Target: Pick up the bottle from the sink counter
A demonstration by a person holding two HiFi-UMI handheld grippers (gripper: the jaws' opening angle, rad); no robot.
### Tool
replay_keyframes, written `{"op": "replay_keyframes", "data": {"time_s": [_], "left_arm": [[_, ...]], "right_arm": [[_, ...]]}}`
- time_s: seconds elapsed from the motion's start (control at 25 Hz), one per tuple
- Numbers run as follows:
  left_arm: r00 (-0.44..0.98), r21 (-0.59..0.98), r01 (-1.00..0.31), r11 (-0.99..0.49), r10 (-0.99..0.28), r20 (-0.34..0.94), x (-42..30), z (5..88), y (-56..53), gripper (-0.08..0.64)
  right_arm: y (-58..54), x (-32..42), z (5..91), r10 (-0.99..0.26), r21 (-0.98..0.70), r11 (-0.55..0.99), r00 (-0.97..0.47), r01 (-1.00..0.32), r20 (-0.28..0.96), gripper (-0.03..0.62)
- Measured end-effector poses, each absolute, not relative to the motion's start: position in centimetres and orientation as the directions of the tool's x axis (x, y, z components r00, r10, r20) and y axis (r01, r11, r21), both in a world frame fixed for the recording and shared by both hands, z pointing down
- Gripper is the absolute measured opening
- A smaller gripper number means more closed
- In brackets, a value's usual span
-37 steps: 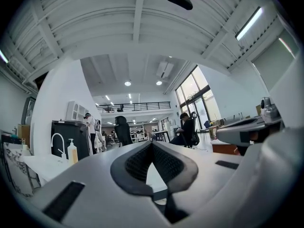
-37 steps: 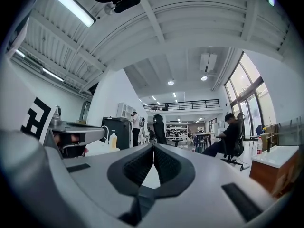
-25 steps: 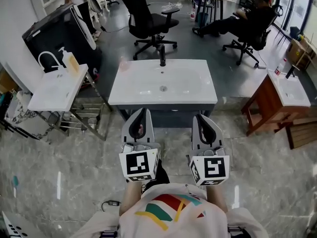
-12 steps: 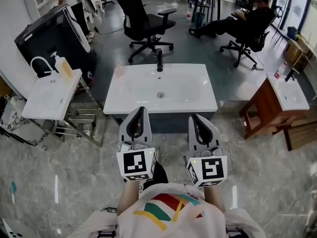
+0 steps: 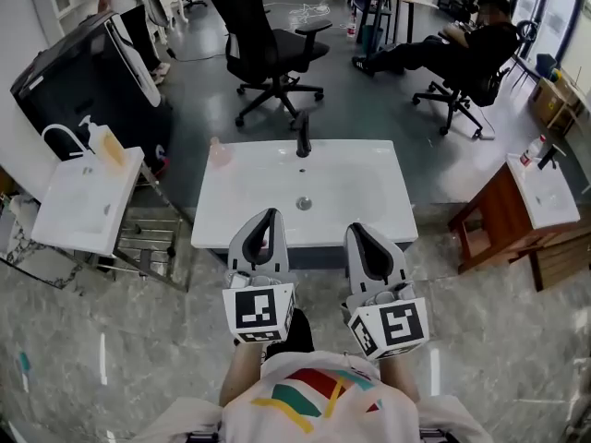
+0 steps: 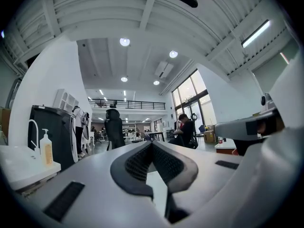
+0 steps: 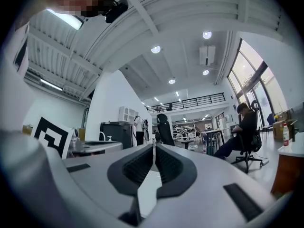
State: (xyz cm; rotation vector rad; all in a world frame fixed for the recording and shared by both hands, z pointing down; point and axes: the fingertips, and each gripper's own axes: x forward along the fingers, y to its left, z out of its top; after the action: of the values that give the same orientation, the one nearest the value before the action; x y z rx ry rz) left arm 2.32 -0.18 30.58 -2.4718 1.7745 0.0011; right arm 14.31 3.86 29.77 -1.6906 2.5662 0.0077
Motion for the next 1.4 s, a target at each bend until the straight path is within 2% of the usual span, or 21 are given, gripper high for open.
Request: {"op": "replay_keyframes", "data": {"time_s": [0.44, 0.8, 1.4], "left_arm": [[0.362, -0.072, -0.931, -0.358, -0.930, -0.057, -1.7, 28.6, -12.5, 0.018], [0.378, -0.091, -0.924, -0.372, -0.924, -0.060, -4.9, 27.2, -20.5, 0.018], [0.348, -0.077, -0.936, -0.343, -0.936, -0.051, -4.8, 28.1, -23.8, 0.018]], "right_arm": [[-9.2, 7.8, 27.5, -0.900, 0.002, 0.433, -0.432, -0.902, -0.048, 0.012], [-17.1, 5.1, 26.8, -0.918, -0.025, 0.394, -0.392, -0.919, -0.060, 0.012], [-21.4, 3.6, 27.9, -0.883, 0.039, 0.469, -0.470, -0.883, -0.020, 0.012]]}}
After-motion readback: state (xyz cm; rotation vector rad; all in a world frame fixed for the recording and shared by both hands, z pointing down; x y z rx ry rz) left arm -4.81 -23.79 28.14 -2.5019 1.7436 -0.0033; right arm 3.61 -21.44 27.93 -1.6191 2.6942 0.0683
